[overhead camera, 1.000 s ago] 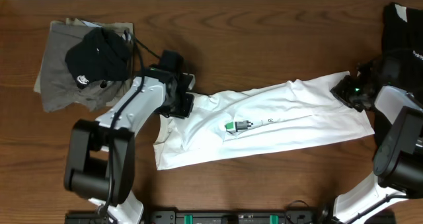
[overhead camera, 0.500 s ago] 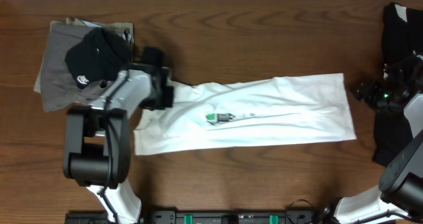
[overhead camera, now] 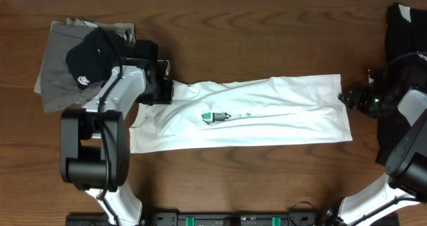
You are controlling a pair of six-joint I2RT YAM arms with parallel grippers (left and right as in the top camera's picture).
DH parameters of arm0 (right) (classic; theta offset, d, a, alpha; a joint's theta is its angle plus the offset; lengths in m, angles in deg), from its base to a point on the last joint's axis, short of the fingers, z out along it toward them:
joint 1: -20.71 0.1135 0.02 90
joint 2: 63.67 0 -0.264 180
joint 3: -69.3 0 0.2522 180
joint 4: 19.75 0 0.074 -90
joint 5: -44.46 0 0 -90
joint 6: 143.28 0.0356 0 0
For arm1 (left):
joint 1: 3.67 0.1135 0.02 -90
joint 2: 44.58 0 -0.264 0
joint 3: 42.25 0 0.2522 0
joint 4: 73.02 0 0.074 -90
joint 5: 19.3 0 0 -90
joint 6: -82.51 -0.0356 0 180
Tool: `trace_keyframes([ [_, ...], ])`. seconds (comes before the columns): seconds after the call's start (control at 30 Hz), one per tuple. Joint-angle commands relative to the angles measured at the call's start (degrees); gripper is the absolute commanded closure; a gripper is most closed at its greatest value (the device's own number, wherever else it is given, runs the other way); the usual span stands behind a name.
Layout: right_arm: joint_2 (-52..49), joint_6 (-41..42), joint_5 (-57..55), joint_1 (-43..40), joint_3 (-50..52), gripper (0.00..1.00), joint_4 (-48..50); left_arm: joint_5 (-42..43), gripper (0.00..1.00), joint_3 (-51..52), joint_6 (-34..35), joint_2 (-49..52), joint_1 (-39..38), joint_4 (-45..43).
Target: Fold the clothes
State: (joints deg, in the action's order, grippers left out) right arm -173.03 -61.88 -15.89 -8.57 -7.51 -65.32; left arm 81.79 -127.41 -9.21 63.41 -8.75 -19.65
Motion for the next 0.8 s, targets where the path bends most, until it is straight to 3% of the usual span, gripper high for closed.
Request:
trace_keyframes([
  [0.0, -2.2, -4.2, -0.5, 1.5, 0.0, 0.41, -4.0, 2.9, 0.56, -1.1, 0.3, -4.8, 0.1, 0.5],
  [0.4, -5.0, -5.3, -2.6, 5.7, 0.0, 0.55, -9.4, 6.4, 0.49, -1.1, 0.7, -14.6, 0.1, 0.3],
  [0.57, -5.0, -5.6, -2.4, 6.0, 0.0, 0.82, -9.1, 6.4, 0.49, -1.1, 0.7, -14.9, 0.1, 0.6],
  [0.63, -4.7, -5.6, -2.3, 5.9, -0.3, 0.99, -9.5, 6.4, 0.49, -1.1, 0.7, -14.9, 0.1, 0.6],
  [0.77, -2.6, -5.4, -1.8, 4.5, -3.5, 0.99, -13.3, 6.4, 0.48, -1.1, 0.7, -14.9, 0.1, 0.6],
])
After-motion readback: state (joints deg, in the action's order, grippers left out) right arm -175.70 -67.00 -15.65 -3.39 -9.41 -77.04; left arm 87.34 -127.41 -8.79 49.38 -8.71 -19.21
